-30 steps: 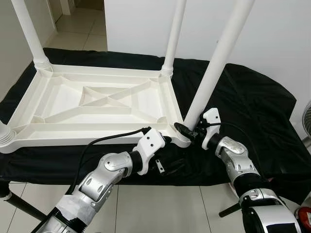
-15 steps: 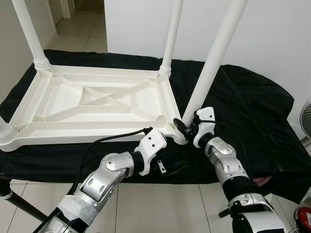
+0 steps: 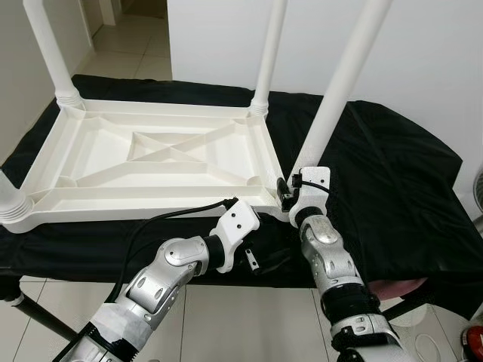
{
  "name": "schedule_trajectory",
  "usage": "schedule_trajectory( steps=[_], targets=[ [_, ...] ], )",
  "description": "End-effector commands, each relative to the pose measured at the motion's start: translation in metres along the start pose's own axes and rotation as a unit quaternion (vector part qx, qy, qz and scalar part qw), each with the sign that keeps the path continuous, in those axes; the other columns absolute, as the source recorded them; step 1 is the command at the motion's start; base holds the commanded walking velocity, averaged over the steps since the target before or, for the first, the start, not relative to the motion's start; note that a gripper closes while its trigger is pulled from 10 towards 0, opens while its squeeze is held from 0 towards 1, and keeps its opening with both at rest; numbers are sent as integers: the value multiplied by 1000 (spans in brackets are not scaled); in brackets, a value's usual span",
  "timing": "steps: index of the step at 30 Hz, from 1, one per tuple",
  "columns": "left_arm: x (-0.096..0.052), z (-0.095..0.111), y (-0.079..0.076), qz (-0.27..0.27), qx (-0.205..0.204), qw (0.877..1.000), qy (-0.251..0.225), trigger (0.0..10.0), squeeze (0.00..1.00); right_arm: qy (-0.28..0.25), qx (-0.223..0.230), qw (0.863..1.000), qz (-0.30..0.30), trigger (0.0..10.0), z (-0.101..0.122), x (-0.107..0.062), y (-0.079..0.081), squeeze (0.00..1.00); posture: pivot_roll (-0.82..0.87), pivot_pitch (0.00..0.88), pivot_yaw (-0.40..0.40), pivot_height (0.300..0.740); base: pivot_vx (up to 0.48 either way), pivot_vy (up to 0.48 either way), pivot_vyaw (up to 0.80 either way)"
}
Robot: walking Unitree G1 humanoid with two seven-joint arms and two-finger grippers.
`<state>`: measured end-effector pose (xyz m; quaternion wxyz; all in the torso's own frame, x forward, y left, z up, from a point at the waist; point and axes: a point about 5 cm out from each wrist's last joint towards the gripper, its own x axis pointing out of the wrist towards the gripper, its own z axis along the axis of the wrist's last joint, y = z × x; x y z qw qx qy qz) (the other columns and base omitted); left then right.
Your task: Building children table
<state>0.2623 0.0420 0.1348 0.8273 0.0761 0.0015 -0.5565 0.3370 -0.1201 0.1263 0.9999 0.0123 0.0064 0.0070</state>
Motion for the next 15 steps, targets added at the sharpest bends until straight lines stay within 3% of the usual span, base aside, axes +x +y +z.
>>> schedule_trajectory(
  steps=[1,7,8,9,10,15],
  targets=[
    [2,-1,-5,-41,6,999,6,10000,0,22,-25,998,-51,10000,-11,-7,-5,0,-34,0,-93,740,0,0,0],
    [4,-1,-5,-44,6,999,5,10000,0,12,-15,999,-44,10000,-8,-10,3,0,-36,0,-93,740,0,0,0],
    [4,-1,-6,-45,7,999,5,10000,0,5,-11,999,-40,10000,-5,-9,1,725,-36,0,-93,740,0,0,0],
    [4,-1,-6,-45,7,999,5,10000,0,5,-11,999,-40,10000,-5,-9,1,725,-36,0,-93,740,0,0,0],
    [4,-1,-6,-45,7,999,5,10000,0,3,-10,999,-37,10000,-5,-9,1,1000,-36,0,-93,740,0,0,0],
    [4,-1,-5,-45,8,999,5,10000,0,-17,12,1000,-14,10000,0,-11,6,1000,-34,0,-94,740,0,0,0]
  ],
)
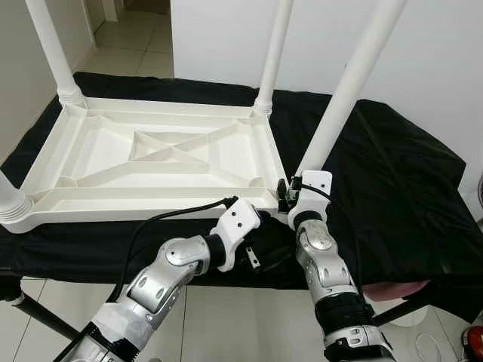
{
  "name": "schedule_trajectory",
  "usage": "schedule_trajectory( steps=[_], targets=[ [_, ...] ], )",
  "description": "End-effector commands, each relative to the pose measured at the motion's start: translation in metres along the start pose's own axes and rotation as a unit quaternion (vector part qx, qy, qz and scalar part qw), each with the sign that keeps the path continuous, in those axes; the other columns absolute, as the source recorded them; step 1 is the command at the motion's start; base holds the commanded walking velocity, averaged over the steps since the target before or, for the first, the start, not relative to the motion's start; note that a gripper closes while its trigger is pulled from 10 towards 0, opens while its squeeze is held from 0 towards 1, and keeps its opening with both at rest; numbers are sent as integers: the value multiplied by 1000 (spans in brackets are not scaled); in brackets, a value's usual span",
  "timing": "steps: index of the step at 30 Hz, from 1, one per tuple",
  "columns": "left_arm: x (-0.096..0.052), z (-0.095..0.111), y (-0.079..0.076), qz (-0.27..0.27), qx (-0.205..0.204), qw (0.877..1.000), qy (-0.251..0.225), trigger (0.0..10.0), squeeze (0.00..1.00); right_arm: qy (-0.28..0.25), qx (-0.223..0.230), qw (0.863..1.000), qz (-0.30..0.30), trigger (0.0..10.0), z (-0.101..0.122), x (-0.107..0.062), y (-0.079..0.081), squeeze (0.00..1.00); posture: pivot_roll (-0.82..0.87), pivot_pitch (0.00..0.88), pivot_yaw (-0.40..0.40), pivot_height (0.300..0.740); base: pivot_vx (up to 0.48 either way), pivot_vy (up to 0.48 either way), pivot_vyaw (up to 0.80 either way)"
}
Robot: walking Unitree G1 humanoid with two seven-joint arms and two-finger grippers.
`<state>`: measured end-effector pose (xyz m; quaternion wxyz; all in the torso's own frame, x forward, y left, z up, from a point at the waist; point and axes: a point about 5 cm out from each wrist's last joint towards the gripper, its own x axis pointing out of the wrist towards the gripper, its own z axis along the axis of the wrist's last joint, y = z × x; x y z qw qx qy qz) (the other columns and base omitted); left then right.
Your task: Building children table
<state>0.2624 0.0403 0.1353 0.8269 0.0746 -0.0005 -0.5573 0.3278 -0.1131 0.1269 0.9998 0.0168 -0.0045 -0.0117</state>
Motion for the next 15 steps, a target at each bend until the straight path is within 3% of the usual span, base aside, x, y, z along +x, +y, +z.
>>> schedule_trajectory(
  steps=[1,4,5,6,7,15],
  targets=[
    [2,-2,-5,-44,8,999,7,10000,0,-5,7,1000,4,10000,0,-2,-2,1000,-34,0,-94,740,0,0,0],
    [2,-2,-5,-44,8,999,7,10000,0,-10,11,1000,6,10000,1,-3,0,1000,-35,0,-96,740,0,0,0],
    [2,-2,-5,-44,9,999,7,10000,0,-19,19,999,18,10000,5,-4,0,851,-34,0,-99,740,0,0,0],
    [2,-2,-5,-44,9,999,7,10000,0,-26,25,999,26,10000,7,-5,1,851,-34,0,-99,740,0,0,0],
    [2,-2,-5,-43,9,999,7,10000,0,-36,21,999,30,10000,10,-6,0,0,-34,0,-99,740,0,0,0],
    [2,-1,-5,-41,9,999,5,10000,0,-72,23,996,52,10000,16,-19,-11,0,-37,0,-97,740,0,0,0]
  ],
)
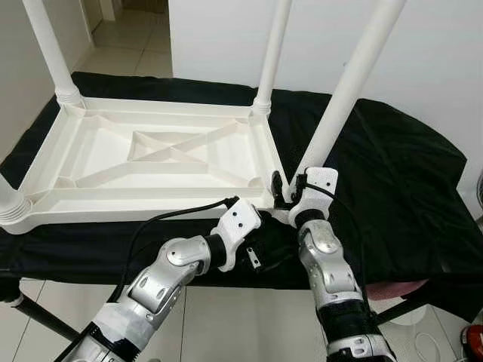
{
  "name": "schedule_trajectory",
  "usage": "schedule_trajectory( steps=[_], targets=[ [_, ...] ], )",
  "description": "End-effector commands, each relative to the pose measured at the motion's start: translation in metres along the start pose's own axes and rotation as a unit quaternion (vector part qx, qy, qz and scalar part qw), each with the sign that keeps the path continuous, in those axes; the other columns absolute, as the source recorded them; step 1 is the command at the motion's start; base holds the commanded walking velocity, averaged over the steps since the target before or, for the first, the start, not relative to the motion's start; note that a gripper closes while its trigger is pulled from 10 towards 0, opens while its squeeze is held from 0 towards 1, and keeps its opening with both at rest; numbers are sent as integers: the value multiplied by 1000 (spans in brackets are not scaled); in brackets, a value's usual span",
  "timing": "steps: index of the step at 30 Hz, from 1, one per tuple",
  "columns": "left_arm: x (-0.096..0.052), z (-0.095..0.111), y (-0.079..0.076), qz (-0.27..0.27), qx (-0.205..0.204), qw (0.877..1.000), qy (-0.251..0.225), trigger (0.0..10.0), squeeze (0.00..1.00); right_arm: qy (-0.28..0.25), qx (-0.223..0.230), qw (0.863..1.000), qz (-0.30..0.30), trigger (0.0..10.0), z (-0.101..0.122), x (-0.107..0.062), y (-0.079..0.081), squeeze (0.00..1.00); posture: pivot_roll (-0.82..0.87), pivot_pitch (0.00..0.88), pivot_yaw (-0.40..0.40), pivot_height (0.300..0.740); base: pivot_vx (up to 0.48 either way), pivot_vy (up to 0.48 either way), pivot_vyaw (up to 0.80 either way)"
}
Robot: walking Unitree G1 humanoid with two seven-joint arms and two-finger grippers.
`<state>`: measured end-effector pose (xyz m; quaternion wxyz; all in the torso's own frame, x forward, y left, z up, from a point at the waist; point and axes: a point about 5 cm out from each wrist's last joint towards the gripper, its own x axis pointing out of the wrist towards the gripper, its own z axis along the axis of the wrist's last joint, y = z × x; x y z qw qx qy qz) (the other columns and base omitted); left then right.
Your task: Building children table
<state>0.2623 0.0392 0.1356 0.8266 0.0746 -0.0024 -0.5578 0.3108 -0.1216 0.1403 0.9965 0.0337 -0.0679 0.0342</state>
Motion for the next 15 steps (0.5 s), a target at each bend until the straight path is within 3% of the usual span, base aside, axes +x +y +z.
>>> schedule_trajectory(
  steps=[1,6,7,15],
  targets=[
    [0,-1,-4,-40,8,999,6,10000,0,-16,6,1000,9,10000,5,-6,-3,0,-39,0,-94,740,0,0,0],
    [-4,1,3,-31,21,999,4,10000,0,-29,7,1000,6,10000,9,-22,-8,0,-47,0,-79,740,0,0,0],
    [-6,5,11,-19,35,999,0,10000,0,-29,3,1000,3,10000,9,-33,-12,0,-56,0,-67,740,0,0,0],
    [-6,12,31,32,45,998,-3,10000,0,-7,-8,1000,5,10000,3,-54,-21,0,-78,0,-46,740,0,0,0]
  ],
)
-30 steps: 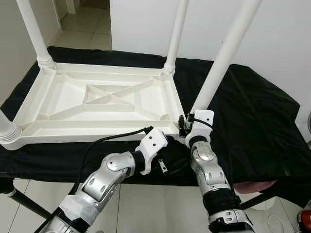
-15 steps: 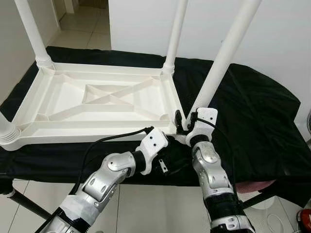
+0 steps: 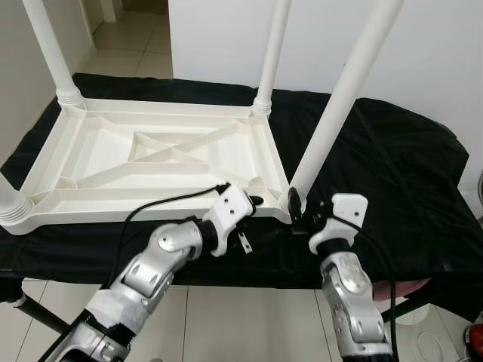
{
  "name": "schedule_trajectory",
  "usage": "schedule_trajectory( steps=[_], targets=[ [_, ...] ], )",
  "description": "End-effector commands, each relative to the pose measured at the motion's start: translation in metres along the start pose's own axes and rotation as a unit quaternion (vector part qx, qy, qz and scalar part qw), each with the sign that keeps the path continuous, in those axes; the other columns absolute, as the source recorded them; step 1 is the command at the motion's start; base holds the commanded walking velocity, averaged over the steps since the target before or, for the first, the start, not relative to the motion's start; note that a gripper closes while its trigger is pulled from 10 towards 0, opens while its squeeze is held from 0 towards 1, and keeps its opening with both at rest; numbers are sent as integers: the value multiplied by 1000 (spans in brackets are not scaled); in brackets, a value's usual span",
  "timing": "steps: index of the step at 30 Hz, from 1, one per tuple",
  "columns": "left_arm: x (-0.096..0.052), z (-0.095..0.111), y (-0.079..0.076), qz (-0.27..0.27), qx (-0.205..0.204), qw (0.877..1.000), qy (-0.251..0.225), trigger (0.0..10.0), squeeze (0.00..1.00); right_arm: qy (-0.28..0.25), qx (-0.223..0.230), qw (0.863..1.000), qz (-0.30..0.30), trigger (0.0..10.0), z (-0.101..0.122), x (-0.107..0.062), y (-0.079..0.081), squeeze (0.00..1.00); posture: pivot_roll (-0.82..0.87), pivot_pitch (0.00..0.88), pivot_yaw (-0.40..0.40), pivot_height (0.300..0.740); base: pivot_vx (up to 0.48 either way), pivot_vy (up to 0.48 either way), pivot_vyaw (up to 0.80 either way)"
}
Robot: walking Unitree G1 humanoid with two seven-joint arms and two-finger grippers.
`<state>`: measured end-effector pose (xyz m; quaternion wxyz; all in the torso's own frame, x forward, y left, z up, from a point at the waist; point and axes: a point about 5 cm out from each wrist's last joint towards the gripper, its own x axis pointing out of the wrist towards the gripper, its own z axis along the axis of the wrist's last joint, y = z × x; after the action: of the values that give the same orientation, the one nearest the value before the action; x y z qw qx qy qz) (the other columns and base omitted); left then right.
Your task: Building children table
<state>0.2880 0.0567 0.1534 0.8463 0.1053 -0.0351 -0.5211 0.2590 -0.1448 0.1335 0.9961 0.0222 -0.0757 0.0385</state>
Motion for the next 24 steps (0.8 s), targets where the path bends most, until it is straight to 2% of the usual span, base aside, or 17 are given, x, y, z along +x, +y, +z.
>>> schedule_trajectory(
  steps=[1,3,4,5,6,7,15,23,24],
  targets=[
    [2,-1,1,-4,3,1000,5,10000,0,3,3,1000,4,10000,1,-2,-1,0,-78,0,-46,740,0,0,0],
    [3,-2,7,23,13,1000,11,10000,0,20,14,999,35,10000,-4,-3,3,0,-81,0,-42,740,0,0,0],
    [3,-3,10,37,8,999,15,10000,0,25,19,998,47,9098,-6,-3,5,0,-81,0,-42,740,0,0,0],
    [3,-3,13,51,7,999,16,10000,0,31,26,997,68,2980,-9,-2,10,0,-78,0,-42,740,0,0,0],
    [3,-3,16,59,6,998,16,10000,0,35,30,996,81,2980,-10,-2,12,0,-78,0,-42,740,0,0,0],
    [2,-3,18,70,8,997,17,10000,0,42,33,993,101,0,-13,0,16,0,-78,0,-42,740,0,0,0],
    [-4,-8,27,111,16,993,26,10000,0,67,40,985,154,0,-26,9,20,0,-68,0,-44,740,0,0,0],
    [-10,-17,29,136,6,989,50,10000,0,72,33,981,178,0,-30,22,9,0,-44,0,-45,740,0,0,0],
    [-12,-19,29,135,2,989,58,10000,0,73,34,981,176,2078,-30,25,6,0,-47,0,-41,740,0,0,0]
  ],
)
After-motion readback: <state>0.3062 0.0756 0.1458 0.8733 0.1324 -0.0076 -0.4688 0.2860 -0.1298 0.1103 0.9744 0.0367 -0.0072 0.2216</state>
